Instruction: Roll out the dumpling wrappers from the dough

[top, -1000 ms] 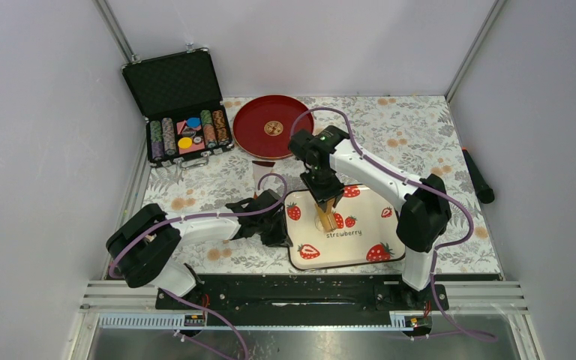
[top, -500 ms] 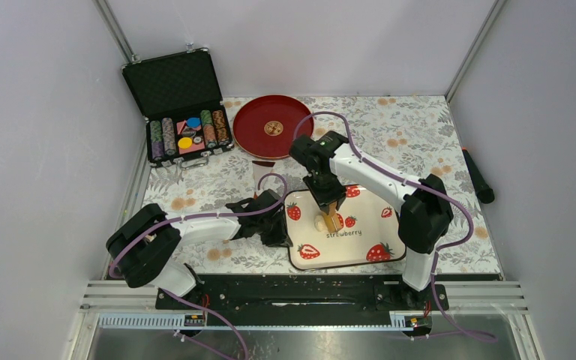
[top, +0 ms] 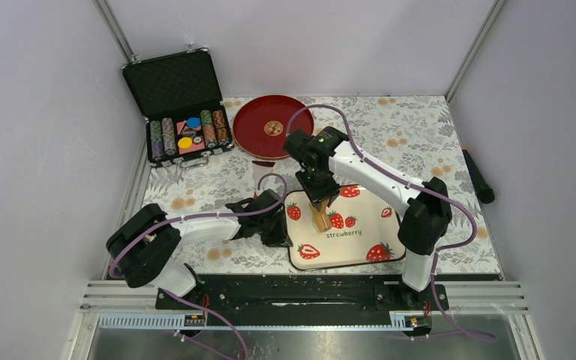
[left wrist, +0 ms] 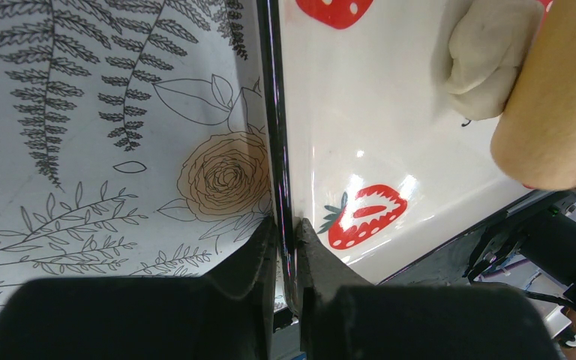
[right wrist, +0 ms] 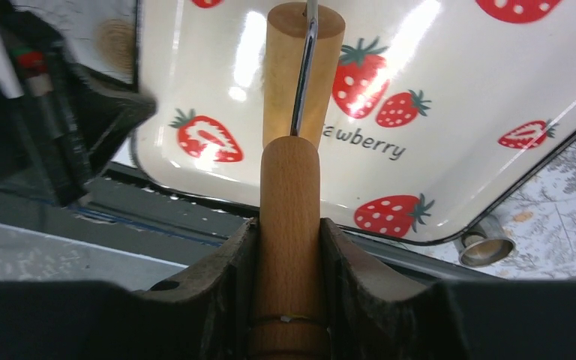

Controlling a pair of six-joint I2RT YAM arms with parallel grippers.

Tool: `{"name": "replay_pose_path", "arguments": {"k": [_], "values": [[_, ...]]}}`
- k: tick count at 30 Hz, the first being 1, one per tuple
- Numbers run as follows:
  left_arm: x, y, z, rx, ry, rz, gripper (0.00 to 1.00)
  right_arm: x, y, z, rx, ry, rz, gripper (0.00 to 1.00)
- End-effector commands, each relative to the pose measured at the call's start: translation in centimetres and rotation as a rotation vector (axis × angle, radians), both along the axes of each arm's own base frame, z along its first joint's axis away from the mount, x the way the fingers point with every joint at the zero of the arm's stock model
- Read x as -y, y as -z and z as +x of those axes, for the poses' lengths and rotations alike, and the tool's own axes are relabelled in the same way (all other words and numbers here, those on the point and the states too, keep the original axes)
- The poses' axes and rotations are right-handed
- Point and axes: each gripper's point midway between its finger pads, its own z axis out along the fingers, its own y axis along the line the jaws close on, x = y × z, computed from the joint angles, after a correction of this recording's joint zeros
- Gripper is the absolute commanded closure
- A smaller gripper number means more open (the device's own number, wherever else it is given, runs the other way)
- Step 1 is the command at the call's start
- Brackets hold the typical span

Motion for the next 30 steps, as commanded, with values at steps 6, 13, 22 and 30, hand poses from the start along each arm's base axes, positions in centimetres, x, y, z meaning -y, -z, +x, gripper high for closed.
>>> {"name": "replay_pose_path", "arguments": {"k": [6, 13, 22, 30], "values": [[-2.5, 2.6, -1.6, -0.028, 0.033, 0.136, 1.00, -2.2, -0.9, -0.8, -0.010, -0.016, 0.087, 1.00], [-2.5, 2.6, -1.6, -0.028, 0.031, 0.133, 1.00, -1.9, 0.8, -1.4, -0.038, -0.013, 0.071, 1.00], [-2.6, 2.6, -1.6, -0.029, 0.031, 0.135, 1.00, -1.9, 1.7, -1.5, -0.040, -0.012, 0.061, 1.00], [-2.6, 2.6, -1.6, -0.029, 0.031, 0.135, 1.00, -4.0, -2.8, -1.3, 0.020, -0.028, 0.233, 1.00]]}}
